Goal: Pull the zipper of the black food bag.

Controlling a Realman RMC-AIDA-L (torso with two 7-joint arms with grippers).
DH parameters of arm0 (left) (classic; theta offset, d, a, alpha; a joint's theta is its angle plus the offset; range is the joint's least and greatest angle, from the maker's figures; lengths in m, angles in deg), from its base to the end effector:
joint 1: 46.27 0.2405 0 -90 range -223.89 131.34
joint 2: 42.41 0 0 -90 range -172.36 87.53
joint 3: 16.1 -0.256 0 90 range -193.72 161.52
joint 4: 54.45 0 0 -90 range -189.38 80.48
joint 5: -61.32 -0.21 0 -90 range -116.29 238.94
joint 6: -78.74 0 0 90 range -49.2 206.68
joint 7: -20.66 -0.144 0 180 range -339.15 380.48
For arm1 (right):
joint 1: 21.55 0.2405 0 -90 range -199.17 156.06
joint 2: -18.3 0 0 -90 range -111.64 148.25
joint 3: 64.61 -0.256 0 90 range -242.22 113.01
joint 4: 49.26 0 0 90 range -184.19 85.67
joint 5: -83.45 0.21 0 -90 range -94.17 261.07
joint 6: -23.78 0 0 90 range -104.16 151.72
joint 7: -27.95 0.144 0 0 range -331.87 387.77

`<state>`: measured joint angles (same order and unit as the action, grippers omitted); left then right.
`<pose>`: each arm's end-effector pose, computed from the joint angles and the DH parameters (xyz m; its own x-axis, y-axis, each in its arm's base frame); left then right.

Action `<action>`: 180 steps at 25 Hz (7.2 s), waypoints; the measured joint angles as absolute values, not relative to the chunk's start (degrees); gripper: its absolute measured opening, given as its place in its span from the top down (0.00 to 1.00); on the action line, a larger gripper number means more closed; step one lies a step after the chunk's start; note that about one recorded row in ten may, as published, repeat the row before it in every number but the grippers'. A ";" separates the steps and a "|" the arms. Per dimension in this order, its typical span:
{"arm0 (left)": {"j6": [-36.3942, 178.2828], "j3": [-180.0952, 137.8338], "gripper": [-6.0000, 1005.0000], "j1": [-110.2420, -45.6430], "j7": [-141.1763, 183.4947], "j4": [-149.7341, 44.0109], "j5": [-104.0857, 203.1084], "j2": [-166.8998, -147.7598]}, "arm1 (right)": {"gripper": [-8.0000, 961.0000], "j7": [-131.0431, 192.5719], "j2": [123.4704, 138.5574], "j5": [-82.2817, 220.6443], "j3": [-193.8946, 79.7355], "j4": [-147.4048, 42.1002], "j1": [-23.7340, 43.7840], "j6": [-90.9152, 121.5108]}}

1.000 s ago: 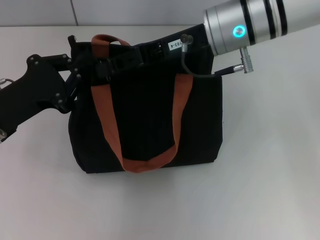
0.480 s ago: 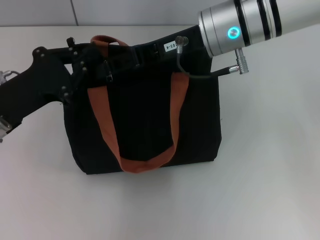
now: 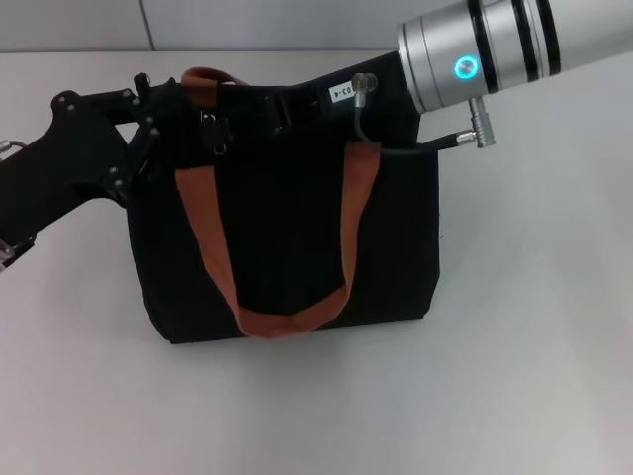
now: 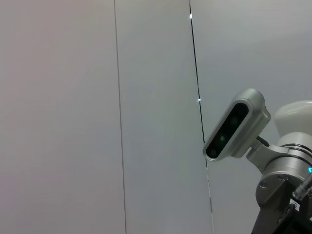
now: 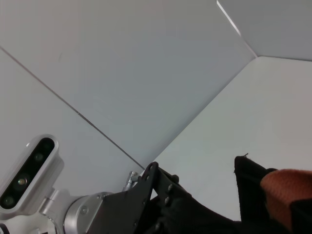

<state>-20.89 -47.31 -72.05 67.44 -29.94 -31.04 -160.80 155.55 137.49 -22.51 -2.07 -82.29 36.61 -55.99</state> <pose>-0.2646 0.3038 0.0266 0.6229 -0.1585 0.7661 0.3346 -0.8312 -0.4440 0.0734 0.3982 -0.0580 0.6667 -0.6924 -0.2758 -0.6484 -0.7213 0.2436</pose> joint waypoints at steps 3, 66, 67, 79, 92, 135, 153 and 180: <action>-21.13 -47.45 0.96 -71.91 67.44 -29.93 -31.00 -160.82 | 0.79 154.36 137.55 -22.47 -2.07 -82.30 36.51 -55.95; -20.88 -45.88 0.95 -71.18 74.85 -30.36 -30.53 -159.81 | 0.35 97.87 136.34 -12.34 -17.00 -78.83 8.67 -88.17; -20.85 -45.87 0.95 -71.10 75.27 -30.38 -30.54 -159.75 | 0.32 95.08 136.54 -13.67 -16.98 -77.42 8.41 -88.05; -20.42 -46.90 0.95 -69.96 78.99 -30.37 -30.97 -158.31 | 0.17 75.74 137.50 -24.33 -16.80 -65.04 6.56 -75.68; -21.63 -47.71 0.91 -67.24 89.85 -27.16 -31.78 -155.30 | 0.17 75.63 137.47 -24.36 -16.99 -65.49 6.65 -78.04; -28.94 -58.98 0.17 -62.67 73.32 -26.33 -51.12 -157.63 | 0.17 75.29 137.93 -24.29 -12.40 -62.70 9.36 -72.69; -28.31 -59.17 0.17 -62.61 72.86 -26.33 -51.18 -157.90 | 0.17 73.96 138.10 -23.85 -12.90 -61.64 9.46 -72.71; -28.33 -59.34 0.17 -62.77 73.31 -26.33 -51.18 -157.90 | 0.17 73.56 138.10 -23.77 -13.02 -61.21 9.88 -72.82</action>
<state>-28.33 -59.34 -62.77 73.31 -26.33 -51.18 -157.90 73.56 138.10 -23.77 -13.02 -61.21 9.88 -72.82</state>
